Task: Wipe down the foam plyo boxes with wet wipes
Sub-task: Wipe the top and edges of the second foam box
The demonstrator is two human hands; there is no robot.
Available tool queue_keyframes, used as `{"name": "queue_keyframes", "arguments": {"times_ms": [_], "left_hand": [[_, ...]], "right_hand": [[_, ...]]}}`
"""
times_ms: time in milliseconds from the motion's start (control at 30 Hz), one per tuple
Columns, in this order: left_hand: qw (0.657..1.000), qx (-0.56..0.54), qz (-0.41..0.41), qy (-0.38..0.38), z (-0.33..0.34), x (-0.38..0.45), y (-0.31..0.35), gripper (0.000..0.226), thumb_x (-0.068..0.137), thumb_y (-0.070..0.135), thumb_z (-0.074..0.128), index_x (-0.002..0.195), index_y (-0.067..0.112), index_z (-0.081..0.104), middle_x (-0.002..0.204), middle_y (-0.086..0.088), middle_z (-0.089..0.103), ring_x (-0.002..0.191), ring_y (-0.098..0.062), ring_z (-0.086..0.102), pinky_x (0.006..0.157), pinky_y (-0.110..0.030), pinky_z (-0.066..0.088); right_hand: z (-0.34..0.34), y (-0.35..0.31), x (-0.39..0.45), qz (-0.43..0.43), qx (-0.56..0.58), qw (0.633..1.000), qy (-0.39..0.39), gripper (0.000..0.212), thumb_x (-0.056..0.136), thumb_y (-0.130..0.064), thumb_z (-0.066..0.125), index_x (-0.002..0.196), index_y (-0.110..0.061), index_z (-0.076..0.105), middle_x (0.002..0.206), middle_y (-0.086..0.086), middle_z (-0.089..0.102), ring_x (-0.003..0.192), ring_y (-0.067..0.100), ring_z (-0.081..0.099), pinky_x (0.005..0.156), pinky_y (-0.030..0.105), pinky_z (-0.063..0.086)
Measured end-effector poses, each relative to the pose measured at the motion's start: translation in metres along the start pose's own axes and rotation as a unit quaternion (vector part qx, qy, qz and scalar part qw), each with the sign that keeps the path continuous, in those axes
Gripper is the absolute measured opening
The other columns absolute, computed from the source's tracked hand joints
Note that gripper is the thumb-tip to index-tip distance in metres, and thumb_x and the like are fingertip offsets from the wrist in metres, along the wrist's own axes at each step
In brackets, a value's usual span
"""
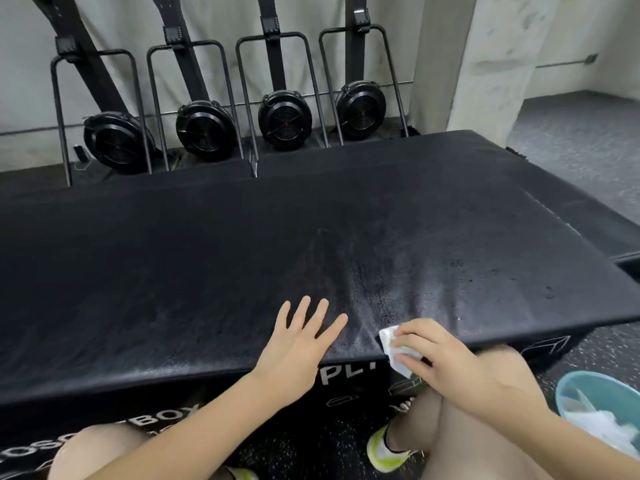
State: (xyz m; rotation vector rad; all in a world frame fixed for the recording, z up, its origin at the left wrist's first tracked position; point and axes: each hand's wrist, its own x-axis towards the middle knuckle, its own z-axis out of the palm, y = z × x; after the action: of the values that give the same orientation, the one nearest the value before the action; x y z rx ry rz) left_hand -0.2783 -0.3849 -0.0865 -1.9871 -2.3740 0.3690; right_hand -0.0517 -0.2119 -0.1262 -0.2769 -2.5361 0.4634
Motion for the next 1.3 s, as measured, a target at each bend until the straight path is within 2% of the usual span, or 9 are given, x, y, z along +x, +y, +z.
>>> {"name": "queue_keyframes", "arguments": {"times_ms": [200, 333, 433, 533, 733, 967, 1067, 1200, 1300], "left_hand": [[0.999, 0.017, -0.026, 0.038, -0.02, -0.001, 0.003, 0.087, 0.096, 0.008, 0.044, 0.159, 0.033, -0.011, 0.168, -0.01, 0.008, 0.154, -0.037, 0.005, 0.124, -0.052, 0.01], [0.996, -0.005, -0.035, 0.08, -0.055, -0.004, -0.003, 0.085, 0.095, 0.0, 0.043, 0.16, 0.036, 0.002, 0.165, -0.007, 0.023, 0.149, -0.03, 0.023, 0.122, -0.043, 0.021], [0.989, -0.013, -0.042, 0.138, -0.088, -0.007, -0.013, 0.086, 0.091, -0.003, 0.045, 0.159, 0.038, 0.011, 0.15, 0.002, 0.041, 0.13, -0.022, 0.044, 0.098, -0.033, 0.041], [0.983, -0.011, -0.051, 0.175, -0.122, -0.01, -0.029, 0.087, 0.088, -0.005, 0.046, 0.156, 0.041, 0.018, 0.126, 0.008, 0.049, 0.115, -0.018, 0.051, 0.07, -0.03, 0.041], [0.97, 0.021, -0.07, 0.231, -0.189, -0.035, -0.079, 0.085, 0.089, -0.006, 0.043, 0.154, 0.047, 0.026, 0.141, 0.004, 0.051, 0.127, -0.024, 0.052, 0.083, -0.04, 0.053], [0.959, 0.023, -0.088, 0.267, -0.176, -0.076, -0.126, 0.084, 0.085, -0.01, 0.051, 0.152, 0.04, 0.04, 0.134, 0.0, 0.057, 0.119, -0.028, 0.057, 0.077, -0.046, 0.057], [0.96, 0.031, -0.099, 0.261, -0.141, -0.087, -0.144, 0.087, 0.077, -0.014, 0.059, 0.147, 0.036, 0.048, 0.13, -0.002, 0.062, 0.11, -0.031, 0.063, 0.07, -0.043, 0.059], [0.96, 0.072, -0.088, 0.256, -0.088, -0.088, -0.146, 0.094, 0.049, -0.013, 0.08, 0.132, 0.029, 0.065, 0.112, -0.003, 0.072, 0.088, -0.027, 0.07, 0.063, -0.032, 0.06], [0.968, 0.09, -0.064, 0.223, -0.042, -0.084, -0.135, 0.099, 0.039, -0.008, 0.085, 0.13, 0.025, 0.067, 0.112, -0.004, 0.072, 0.094, -0.028, 0.072, 0.076, -0.039, 0.061]], "right_hand": [[0.004, -0.015, 0.019, -0.012, -0.055, 0.998, -0.003, 0.05, 0.083, -0.048, 0.078, 0.122, -0.02, 0.064, 0.128, -0.008, 0.057, 0.12, 0.013, 0.053, 0.102, 0.026, 0.044], [0.004, -0.026, 0.05, -0.028, -0.186, 0.979, 0.079, 0.055, 0.066, 0.003, 0.078, 0.114, -0.016, 0.059, 0.114, -0.001, 0.059, 0.101, 0.025, 0.058, 0.082, 0.033, 0.047], [-0.011, -0.038, 0.08, -0.051, -0.227, 0.959, 0.161, 0.034, 0.082, -0.004, 0.073, 0.11, -0.015, 0.057, 0.102, 0.0, 0.061, 0.088, 0.025, 0.057, 0.073, 0.033, 0.045], [-0.027, -0.053, 0.105, -0.079, -0.215, 0.948, 0.221, 0.011, 0.096, -0.012, 0.054, 0.106, -0.014, 0.056, 0.1, 0.002, 0.063, 0.085, 0.027, 0.059, 0.072, 0.036, 0.049], [-0.046, -0.096, 0.162, -0.085, -0.153, 0.947, 0.27, 0.038, 0.077, -0.003, 0.071, 0.109, -0.014, 0.054, 0.104, 0.005, 0.064, 0.091, 0.029, 0.061, 0.079, 0.039, 0.051], [-0.018, -0.142, 0.197, -0.118, -0.143, 0.933, 0.309, 0.017, 0.092, -0.011, 0.054, 0.101, -0.009, 0.068, 0.098, 0.002, 0.065, 0.084, 0.025, 0.058, 0.075, 0.035, 0.048], [0.01, -0.151, 0.201, -0.132, -0.136, 0.937, 0.293, 0.01, 0.092, -0.008, 0.061, 0.097, -0.014, 0.067, 0.094, -0.002, 0.063, 0.08, 0.023, 0.054, 0.072, 0.035, 0.046], [0.054, -0.144, 0.186, -0.113, -0.124, 0.965, 0.2, 0.031, 0.078, -0.002, 0.069, 0.103, -0.019, 0.062, 0.098, -0.004, 0.061, 0.083, 0.022, 0.055, 0.075, 0.032, 0.046], [0.079, -0.132, 0.157, -0.099, -0.135, 0.975, 0.145, 0.039, 0.076, -0.003, 0.072, 0.107, -0.02, 0.058, 0.103, -0.005, 0.057, 0.087, 0.021, 0.054, 0.077, 0.028, 0.043]]}}
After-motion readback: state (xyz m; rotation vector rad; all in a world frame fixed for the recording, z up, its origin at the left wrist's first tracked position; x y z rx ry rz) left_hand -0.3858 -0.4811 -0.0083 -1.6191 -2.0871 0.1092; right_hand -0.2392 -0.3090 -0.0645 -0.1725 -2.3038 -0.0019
